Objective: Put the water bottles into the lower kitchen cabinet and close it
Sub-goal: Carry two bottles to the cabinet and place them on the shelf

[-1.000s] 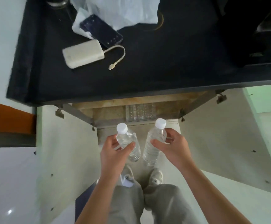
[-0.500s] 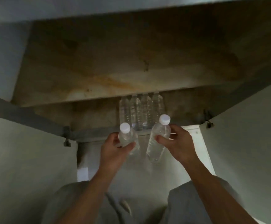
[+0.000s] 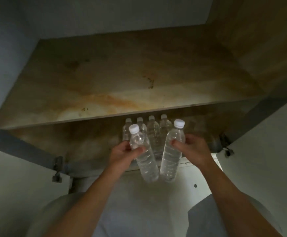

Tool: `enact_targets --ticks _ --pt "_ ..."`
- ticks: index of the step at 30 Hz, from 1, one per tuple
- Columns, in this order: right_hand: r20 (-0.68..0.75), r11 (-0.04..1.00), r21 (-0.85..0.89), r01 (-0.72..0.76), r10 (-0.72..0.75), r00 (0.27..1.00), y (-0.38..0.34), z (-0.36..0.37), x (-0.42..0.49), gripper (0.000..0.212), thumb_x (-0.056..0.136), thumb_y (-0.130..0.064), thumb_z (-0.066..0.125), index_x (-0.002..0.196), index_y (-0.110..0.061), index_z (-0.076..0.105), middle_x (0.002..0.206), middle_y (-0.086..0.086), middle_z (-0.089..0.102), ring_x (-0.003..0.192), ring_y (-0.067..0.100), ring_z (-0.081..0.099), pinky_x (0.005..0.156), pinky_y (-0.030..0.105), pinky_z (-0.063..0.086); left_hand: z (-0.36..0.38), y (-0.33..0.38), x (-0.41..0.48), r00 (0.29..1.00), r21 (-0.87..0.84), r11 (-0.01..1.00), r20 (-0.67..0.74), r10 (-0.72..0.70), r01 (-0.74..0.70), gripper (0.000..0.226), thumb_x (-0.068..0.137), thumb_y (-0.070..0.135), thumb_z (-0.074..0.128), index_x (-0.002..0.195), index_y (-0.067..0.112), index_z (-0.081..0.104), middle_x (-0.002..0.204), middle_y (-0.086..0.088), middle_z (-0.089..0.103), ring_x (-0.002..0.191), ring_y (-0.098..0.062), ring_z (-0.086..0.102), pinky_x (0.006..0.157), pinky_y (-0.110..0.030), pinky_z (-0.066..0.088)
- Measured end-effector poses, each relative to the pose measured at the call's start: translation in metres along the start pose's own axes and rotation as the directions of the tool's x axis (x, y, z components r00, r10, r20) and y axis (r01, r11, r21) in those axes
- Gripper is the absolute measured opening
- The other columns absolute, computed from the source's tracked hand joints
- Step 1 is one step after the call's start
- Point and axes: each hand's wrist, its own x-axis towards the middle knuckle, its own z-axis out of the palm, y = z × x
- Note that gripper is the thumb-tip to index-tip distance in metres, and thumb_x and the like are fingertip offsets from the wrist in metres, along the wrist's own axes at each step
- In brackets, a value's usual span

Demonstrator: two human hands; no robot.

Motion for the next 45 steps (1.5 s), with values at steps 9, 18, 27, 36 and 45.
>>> enact_targets --ticks 9,18,27,36,45 --pt "0.084 0.983 0.144 -0.116 0.105 0.991 0.002 0.015 0.014 0.032 0.078 -0.042 0.081 0.097 -0.017 0.076 0.093 0.002 0.078 0.089 0.021 0.073 0.078 0.034 0.057 0.022 -0.011 0.008 0.972 -0.142 0.971 0.162 -0.170 0.194 0.053 0.059 0.058 0.084 0.101 0.025 0.079 0.094 0.002 0.080 0.093 -0.021 0.074 0.085 -0.039 0.059" --pt "0.310 0.907 0.283 -0.312 0.221 0.925 0.011 0.038 0.012 0.045 0.084 -0.063 0.066 0.102 -0.022 0.072 0.097 0.003 0.078 0.093 0.020 0.073 0.076 0.031 0.054 0.010 -0.015 0.016 0.907 -0.343 0.858 0.317 -0.277 0.382 0.047 0.088 0.047 0.066 0.110 0.006 0.076 0.103 -0.018 0.074 0.089 -0.032 0.071 0.082 -0.041 0.058" --pt "0.068 0.991 0.047 -0.121 0.118 0.991 0.008 0.050 0.057 0.045 0.079 -0.055 0.078 0.085 -0.011 0.077 0.081 0.006 0.078 0.078 0.022 0.074 0.080 0.040 0.060 0.000 -0.016 0.041 0.978 -0.171 0.965 -0.023 -0.206 0.199 0.026 0.078 0.025 0.085 0.101 0.016 0.074 0.092 -0.008 0.079 0.083 -0.024 0.076 0.068 -0.032 0.059" --pt "-0.043 0.992 -0.034 -0.121 0.119 0.992 0.020 0.056 0.116 0.047 0.080 -0.057 0.077 0.084 -0.010 0.070 0.087 0.011 0.074 0.072 0.020 0.066 0.066 0.031 0.051 -0.002 -0.025 0.101 0.976 -0.206 0.971 -0.154 -0.152 0.119 0.055 0.073 0.031 0.090 0.119 0.014 0.065 0.102 -0.005 0.072 0.085 -0.020 0.069 0.062 -0.026 0.048" --pt "-0.135 0.992 0.029 -0.123 0.125 0.983 0.026 0.062 0.140 0.056 0.084 -0.054 0.074 0.101 -0.001 0.072 0.098 0.014 0.072 0.087 0.027 0.066 0.076 0.034 0.048 0.002 -0.038 0.126 0.977 -0.138 0.986 -0.177 -0.120 0.096 0.043 0.076 0.026 0.089 0.107 0.018 0.061 0.095 0.000 0.066 0.091 -0.020 0.065 0.075 -0.029 0.054"
